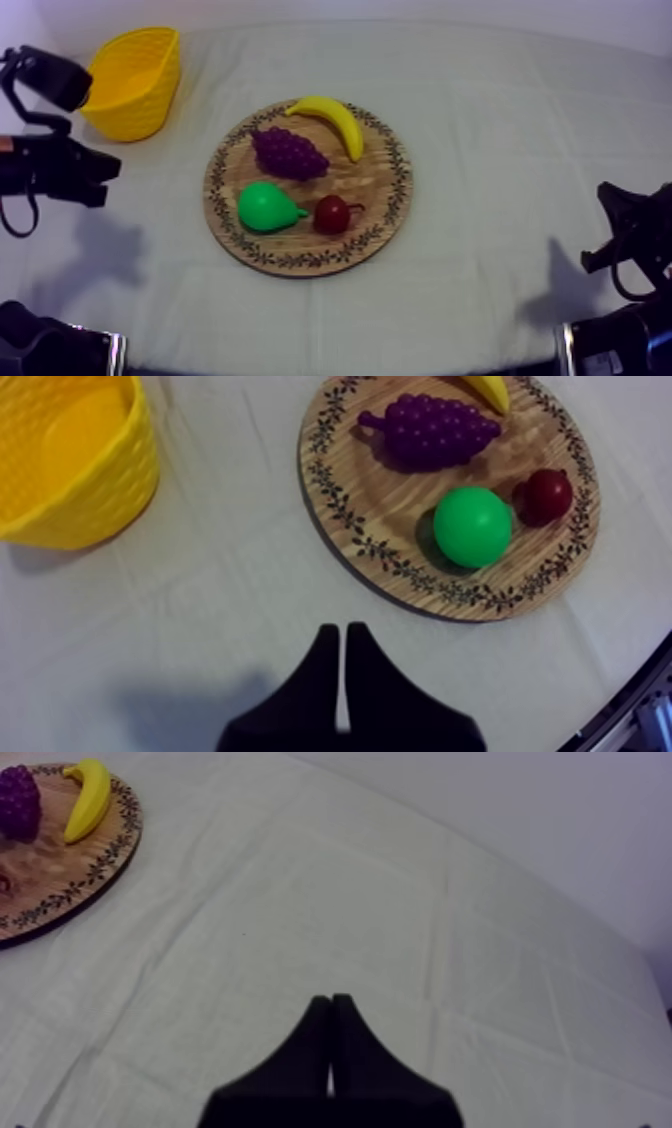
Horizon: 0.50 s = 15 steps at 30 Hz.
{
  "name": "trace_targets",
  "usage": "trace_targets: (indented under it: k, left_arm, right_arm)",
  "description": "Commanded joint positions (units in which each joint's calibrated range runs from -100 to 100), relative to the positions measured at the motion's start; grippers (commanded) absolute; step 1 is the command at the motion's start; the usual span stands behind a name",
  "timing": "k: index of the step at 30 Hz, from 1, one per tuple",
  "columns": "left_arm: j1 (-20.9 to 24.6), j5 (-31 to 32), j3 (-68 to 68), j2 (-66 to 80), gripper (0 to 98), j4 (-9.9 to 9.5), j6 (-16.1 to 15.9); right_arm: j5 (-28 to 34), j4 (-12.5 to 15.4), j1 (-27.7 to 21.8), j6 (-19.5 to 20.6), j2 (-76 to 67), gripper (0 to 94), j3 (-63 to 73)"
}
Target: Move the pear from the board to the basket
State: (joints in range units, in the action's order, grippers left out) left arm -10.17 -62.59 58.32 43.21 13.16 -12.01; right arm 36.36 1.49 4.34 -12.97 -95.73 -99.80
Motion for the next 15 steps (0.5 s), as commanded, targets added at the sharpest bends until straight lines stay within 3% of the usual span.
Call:
trace_targets:
  k: [1, 15]
  left_arm:
    - [-0.3, -2.3, -5.0, -4.7, 0.0, -0.14, -0.1]
    - [-12.0, -7.4, -26.9, -24.2, 0.0, -5.39, 3.4]
  right_arm:
    - [0.0, 0.0, 0.0, 0.0, 0.0, 0.4, 0.0]
    - [0.0, 0.0, 0.0, 0.0, 0.0, 0.4, 0.0]
